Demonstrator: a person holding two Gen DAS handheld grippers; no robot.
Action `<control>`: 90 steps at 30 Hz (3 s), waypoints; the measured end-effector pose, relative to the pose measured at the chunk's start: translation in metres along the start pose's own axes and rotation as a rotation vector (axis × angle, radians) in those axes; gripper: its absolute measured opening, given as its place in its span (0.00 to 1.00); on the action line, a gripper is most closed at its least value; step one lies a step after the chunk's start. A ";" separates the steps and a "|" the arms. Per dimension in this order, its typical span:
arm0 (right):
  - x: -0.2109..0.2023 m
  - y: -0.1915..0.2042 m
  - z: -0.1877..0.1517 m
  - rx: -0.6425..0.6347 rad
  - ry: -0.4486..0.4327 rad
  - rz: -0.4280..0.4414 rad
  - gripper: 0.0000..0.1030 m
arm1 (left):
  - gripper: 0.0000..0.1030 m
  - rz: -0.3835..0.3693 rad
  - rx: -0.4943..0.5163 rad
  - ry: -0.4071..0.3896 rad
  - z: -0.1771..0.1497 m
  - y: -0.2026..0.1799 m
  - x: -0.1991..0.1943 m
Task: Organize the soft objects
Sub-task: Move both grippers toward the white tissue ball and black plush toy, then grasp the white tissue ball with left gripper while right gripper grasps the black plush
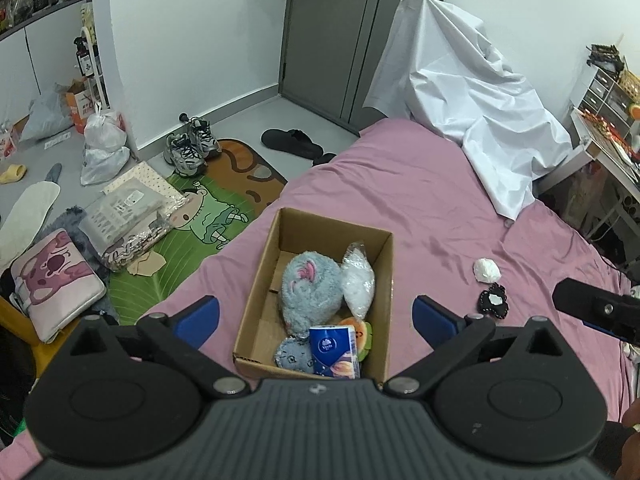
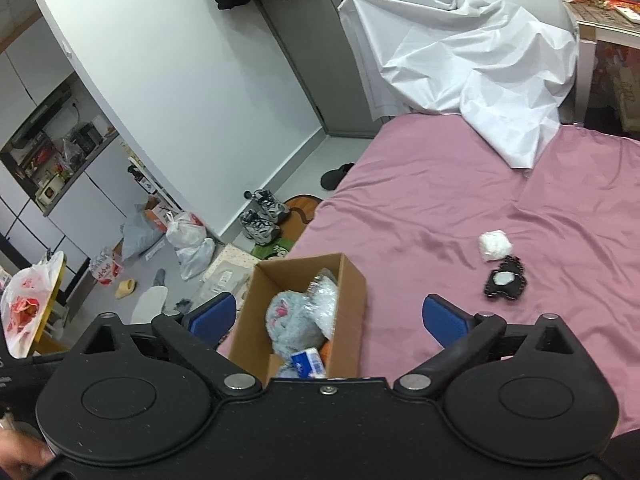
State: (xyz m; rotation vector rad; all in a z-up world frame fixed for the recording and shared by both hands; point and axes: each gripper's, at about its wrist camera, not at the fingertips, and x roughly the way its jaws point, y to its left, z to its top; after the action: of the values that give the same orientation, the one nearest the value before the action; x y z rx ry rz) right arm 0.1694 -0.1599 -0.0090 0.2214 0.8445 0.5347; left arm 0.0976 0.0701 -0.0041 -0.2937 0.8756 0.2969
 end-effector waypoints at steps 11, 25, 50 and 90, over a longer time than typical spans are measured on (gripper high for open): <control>-0.014 -0.038 -0.004 0.041 -0.009 -0.026 1.00 | 0.99 -0.011 0.032 -0.006 -0.004 -0.032 0.000; -0.003 -0.108 -0.009 0.151 -0.011 -0.068 1.00 | 0.98 -0.065 0.069 0.008 -0.004 -0.089 0.033; 0.066 -0.214 -0.022 0.378 0.027 -0.058 0.90 | 0.80 -0.124 0.071 0.120 -0.002 -0.175 0.141; 0.176 -0.274 -0.026 0.607 0.216 0.112 0.18 | 0.46 -0.244 0.038 0.324 0.009 -0.257 0.307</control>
State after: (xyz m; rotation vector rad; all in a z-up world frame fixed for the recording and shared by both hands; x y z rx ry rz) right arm 0.3436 -0.2994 -0.2476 0.7803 1.1980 0.3971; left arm 0.3847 -0.1223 -0.2061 -0.4169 1.1506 0.0039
